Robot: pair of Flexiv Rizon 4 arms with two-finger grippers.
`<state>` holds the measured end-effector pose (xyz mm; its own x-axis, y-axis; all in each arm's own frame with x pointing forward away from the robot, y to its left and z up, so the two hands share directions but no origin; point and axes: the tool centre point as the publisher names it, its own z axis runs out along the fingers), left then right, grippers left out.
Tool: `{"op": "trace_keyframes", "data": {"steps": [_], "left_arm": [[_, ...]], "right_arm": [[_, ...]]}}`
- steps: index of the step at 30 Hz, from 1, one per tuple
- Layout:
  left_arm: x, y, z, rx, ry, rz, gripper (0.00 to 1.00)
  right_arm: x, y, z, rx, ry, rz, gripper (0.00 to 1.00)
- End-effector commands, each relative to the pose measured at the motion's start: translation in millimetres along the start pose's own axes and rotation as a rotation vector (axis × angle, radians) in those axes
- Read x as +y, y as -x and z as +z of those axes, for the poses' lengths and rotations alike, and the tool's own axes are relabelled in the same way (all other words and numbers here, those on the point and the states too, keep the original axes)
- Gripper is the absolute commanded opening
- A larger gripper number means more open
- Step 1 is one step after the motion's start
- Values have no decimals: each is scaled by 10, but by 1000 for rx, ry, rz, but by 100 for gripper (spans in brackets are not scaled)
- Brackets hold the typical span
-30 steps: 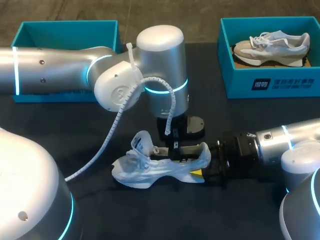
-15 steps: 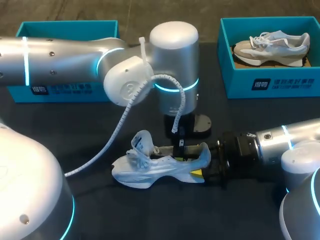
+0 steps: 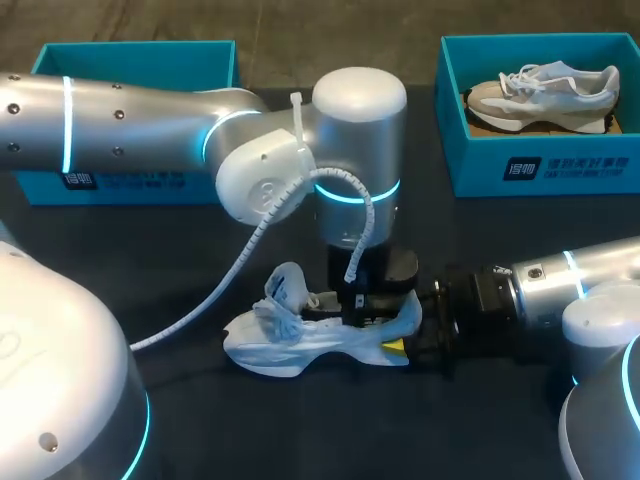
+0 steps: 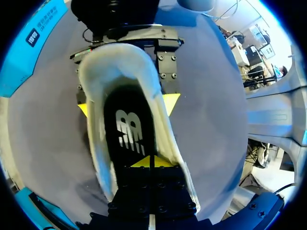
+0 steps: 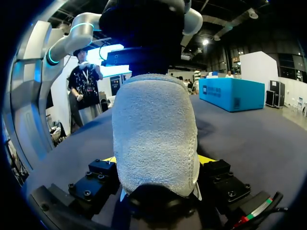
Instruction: Take the shoe out of the shoebox, open the shoe tongue, remove and reinsert the insole, then place the shoe into the shoebox
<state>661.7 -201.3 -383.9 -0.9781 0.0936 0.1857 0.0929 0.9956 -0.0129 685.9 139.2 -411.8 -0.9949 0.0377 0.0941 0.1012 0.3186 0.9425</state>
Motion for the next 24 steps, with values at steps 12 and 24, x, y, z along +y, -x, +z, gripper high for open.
{"op": "trace_keyframes", "data": {"steps": [12,24], "left_arm": [[175,-80,67,69,-27,-6,0],[171,-157,97,87,-35,-10,0]], "right_arm": [[3,-1,9,-2,-2,1,0],[3,-1,9,-2,-2,1,0]]}}
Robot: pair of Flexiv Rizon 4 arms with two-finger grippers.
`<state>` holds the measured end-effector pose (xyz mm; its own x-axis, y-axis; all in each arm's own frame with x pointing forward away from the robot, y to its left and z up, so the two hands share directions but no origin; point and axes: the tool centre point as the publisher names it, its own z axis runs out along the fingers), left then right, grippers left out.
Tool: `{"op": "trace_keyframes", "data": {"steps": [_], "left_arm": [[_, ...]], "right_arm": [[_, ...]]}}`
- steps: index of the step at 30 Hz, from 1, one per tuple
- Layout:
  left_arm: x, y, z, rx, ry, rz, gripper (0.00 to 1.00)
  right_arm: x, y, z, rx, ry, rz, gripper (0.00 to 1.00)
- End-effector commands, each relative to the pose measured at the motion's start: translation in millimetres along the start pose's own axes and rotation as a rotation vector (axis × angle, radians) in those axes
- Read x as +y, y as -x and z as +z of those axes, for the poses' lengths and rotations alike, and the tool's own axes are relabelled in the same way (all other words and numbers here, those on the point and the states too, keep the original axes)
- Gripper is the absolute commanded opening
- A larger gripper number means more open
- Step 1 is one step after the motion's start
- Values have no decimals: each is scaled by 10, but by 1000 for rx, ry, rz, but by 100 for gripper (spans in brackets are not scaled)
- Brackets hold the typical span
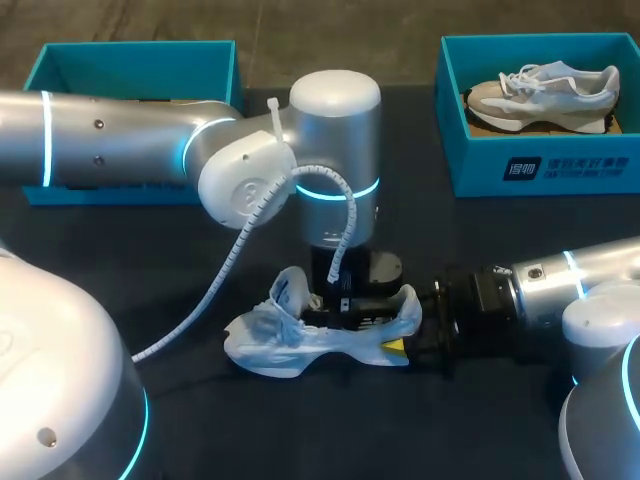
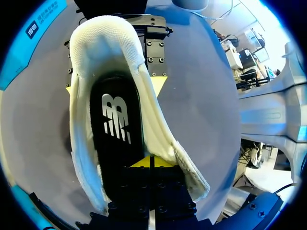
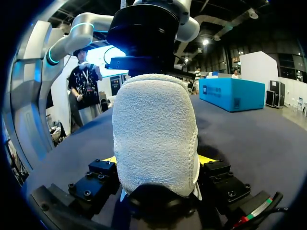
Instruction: Take the shoe out of the shoebox, open the shoe tongue, remove and reinsert the insole, then place the shoe into the shoebox
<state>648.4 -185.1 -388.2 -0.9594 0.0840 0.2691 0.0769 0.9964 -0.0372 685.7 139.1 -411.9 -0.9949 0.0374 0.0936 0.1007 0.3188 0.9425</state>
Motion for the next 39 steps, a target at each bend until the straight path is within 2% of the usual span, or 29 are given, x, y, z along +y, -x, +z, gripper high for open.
{"op": "trace_keyframes", "data": {"steps": [1,2,4,10,14,26,39], "left_arm": [[28,-23,30,2,-9,0,0],[35,-28,30,4,-10,0,2],[54,-43,41,1,-11,-1,16],[78,-12,126,-2,-2,-3,32],[84,25,162,-12,0,-8,33],[13,135,264,-148,32,-13,35],[-14,391,301,-306,100,-83,26]], "right_arm": [[5,2,9,-3,-2,1,0],[5,2,9,-3,-2,1,0],[5,2,9,-3,-2,1,0],[5,2,9,-3,-2,1,0],[5,2,9,-3,-2,1,0],[5,2,9,-3,-2,1,0],[5,2,9,-3,-2,1,0]]}}
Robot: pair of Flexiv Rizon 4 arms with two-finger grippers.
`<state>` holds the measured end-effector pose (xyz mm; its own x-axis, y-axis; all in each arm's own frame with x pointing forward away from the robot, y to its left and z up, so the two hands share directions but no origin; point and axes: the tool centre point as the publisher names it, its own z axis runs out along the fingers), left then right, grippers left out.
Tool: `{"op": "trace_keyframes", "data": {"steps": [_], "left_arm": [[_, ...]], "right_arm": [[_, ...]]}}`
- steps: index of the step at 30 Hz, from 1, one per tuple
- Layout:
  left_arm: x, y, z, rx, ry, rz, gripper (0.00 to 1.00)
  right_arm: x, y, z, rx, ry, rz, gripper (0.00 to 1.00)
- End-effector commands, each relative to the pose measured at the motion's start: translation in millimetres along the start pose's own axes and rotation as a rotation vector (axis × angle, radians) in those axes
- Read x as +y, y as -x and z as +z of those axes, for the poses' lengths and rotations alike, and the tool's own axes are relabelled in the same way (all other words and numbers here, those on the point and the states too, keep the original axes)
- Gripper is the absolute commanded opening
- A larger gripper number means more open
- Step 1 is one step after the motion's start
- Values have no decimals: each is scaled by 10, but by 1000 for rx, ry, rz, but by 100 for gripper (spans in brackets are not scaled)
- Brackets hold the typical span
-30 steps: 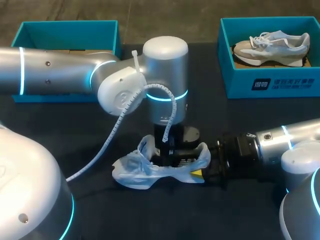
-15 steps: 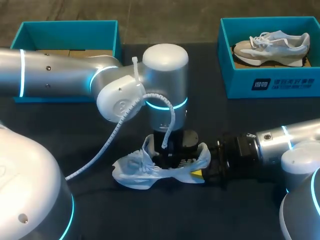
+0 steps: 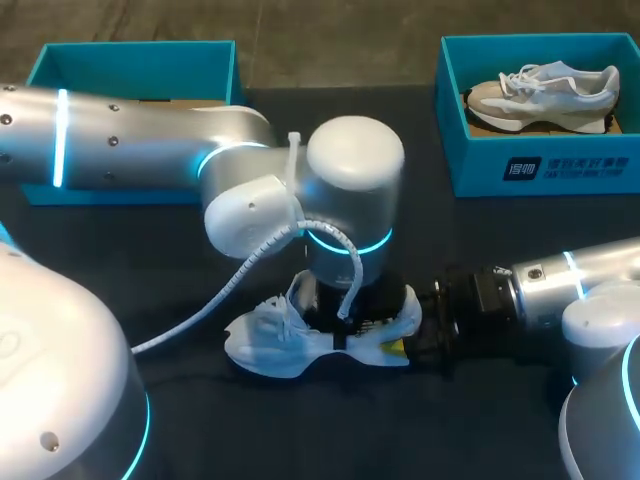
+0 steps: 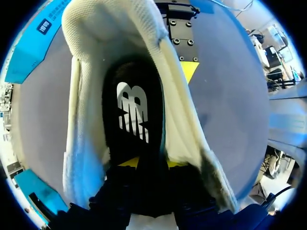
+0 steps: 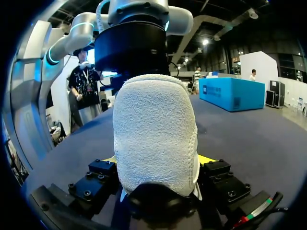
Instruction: Take the shoe out of the shoebox, open the shoe tongue, remove and reinsert the insole, then place the shoe into the shoebox
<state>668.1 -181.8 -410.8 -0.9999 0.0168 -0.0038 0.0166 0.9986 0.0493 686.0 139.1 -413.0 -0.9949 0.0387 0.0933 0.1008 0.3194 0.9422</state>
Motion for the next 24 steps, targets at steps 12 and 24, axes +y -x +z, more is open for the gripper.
{"op": "trace_keyframes", "data": {"steps": [12,24], "left_arm": [[-41,312,202,-98,56,-63,0],[30,157,-29,-45,-38,-34,0]], "right_arm": [[14,-2,7,-1,-2,1,0],[14,-2,7,-1,-2,1,0]]}}
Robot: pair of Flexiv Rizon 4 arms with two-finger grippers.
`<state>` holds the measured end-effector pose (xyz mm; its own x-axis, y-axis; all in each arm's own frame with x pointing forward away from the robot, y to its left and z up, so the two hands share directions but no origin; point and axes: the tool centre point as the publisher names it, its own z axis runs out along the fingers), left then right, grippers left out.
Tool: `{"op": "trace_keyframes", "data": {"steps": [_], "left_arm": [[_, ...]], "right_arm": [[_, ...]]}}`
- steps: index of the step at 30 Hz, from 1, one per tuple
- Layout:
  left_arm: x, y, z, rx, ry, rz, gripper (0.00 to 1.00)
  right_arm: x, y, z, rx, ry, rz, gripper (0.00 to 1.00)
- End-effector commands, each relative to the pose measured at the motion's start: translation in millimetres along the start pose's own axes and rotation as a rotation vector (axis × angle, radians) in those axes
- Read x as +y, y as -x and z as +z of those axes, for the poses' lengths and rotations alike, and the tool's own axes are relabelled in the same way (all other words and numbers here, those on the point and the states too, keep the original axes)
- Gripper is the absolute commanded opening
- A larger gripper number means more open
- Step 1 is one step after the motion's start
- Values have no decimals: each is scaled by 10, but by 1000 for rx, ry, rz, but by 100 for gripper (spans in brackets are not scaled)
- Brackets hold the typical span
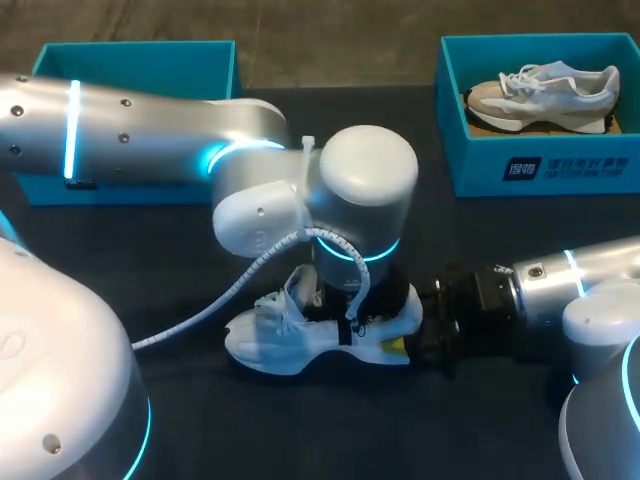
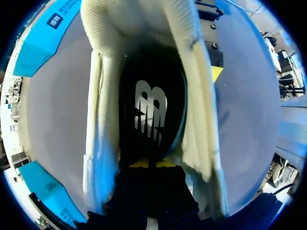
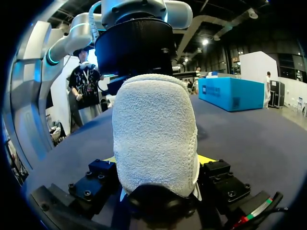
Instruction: Take the shoe out of the shoebox, open the shoe tongue, remove and reinsert the insole, then place the shoe into the shoebox
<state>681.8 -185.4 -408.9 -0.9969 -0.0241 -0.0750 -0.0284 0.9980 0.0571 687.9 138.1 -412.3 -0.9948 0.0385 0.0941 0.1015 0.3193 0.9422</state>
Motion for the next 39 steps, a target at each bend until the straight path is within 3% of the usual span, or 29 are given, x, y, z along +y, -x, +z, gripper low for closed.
{"op": "trace_keyframes", "data": {"steps": [1,14,27,39], "left_arm": [[68,13,-33,39,-61,15,0],[120,-144,-311,177,-196,62,0],[212,-135,-493,337,-338,117,0],[251,-163,-698,395,-440,181,0]], "right_arm": [[9,-21,18,-2,-2,1,0],[9,-21,18,-2,-2,1,0],[9,-21,18,-2,-2,1,0],[9,-21,18,-2,-2,1,0]]}}
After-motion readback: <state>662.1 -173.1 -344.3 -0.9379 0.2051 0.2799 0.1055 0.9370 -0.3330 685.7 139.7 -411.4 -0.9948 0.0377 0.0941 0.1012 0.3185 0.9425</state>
